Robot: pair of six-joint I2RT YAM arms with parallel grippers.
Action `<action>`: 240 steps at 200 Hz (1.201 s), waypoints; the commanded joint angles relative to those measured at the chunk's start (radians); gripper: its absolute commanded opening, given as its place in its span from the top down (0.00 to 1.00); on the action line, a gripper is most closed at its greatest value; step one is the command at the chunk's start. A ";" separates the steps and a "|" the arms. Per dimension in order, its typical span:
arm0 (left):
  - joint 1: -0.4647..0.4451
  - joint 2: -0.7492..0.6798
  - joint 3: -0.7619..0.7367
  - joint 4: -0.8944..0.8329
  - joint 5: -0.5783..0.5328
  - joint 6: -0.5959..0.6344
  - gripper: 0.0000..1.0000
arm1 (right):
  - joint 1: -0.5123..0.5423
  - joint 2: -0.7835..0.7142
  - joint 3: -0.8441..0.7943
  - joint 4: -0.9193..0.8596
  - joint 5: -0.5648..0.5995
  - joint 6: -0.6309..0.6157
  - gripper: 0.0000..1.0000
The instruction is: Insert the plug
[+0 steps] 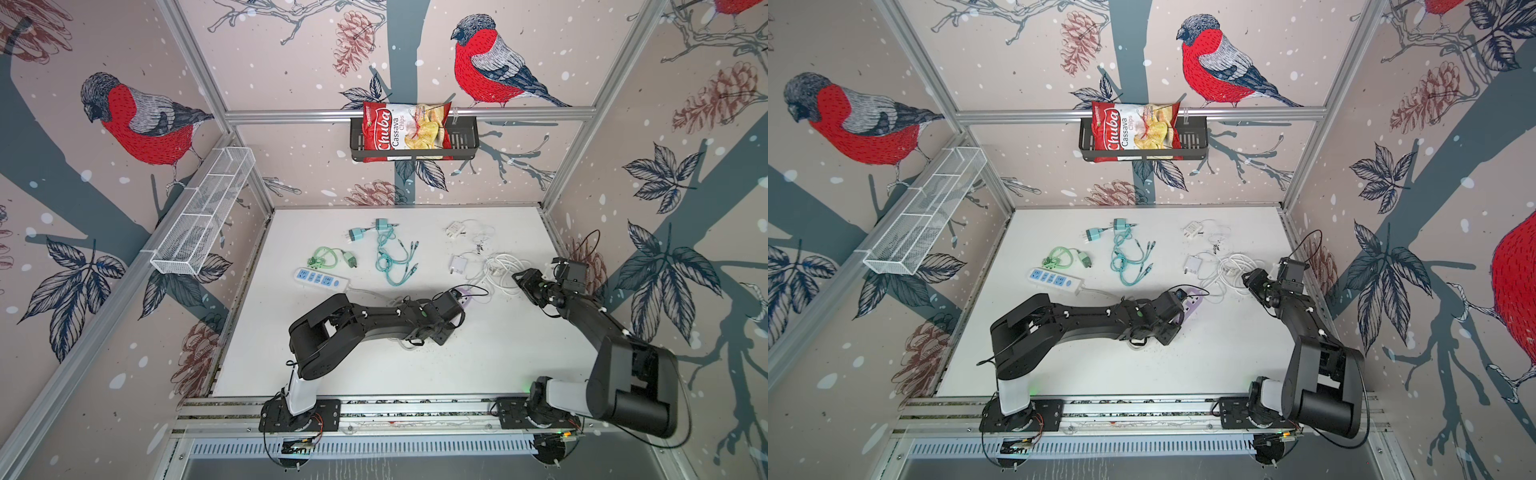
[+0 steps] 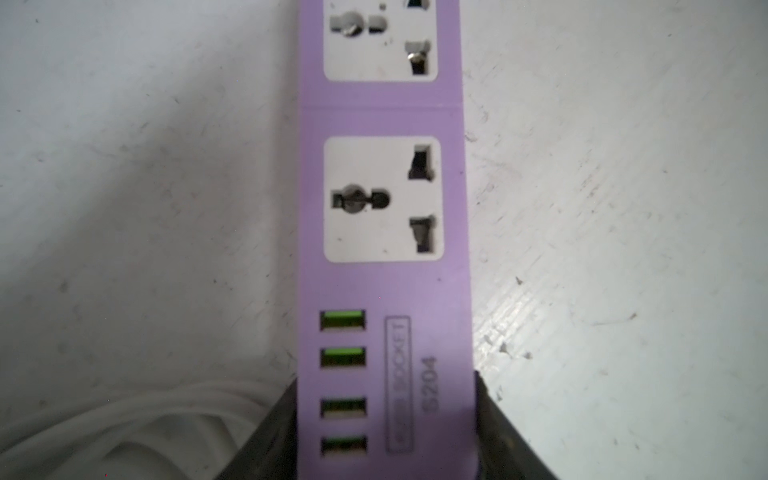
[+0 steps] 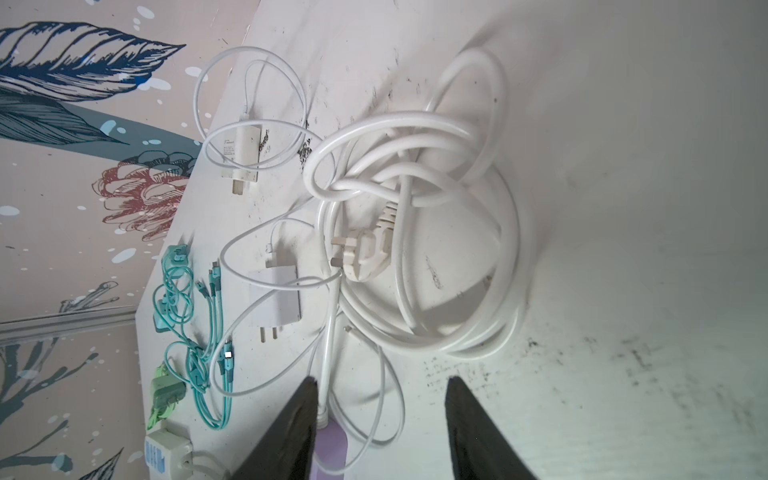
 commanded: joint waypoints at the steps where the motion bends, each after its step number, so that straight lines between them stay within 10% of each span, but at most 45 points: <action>1: 0.001 -0.045 0.021 -0.036 -0.015 0.007 0.32 | 0.000 -0.028 0.002 -0.053 0.038 -0.036 0.49; 71: 0.062 -0.041 0.212 -0.123 -0.158 0.029 0.27 | 0.011 -0.144 -0.024 -0.110 0.087 -0.068 0.49; 159: 0.203 0.495 1.034 -0.446 -0.094 0.078 0.34 | 0.012 -0.204 -0.057 -0.126 0.035 -0.092 0.49; 240: 0.224 0.566 1.055 -0.366 -0.043 0.018 0.31 | 0.010 -0.247 -0.038 -0.161 0.021 -0.095 0.47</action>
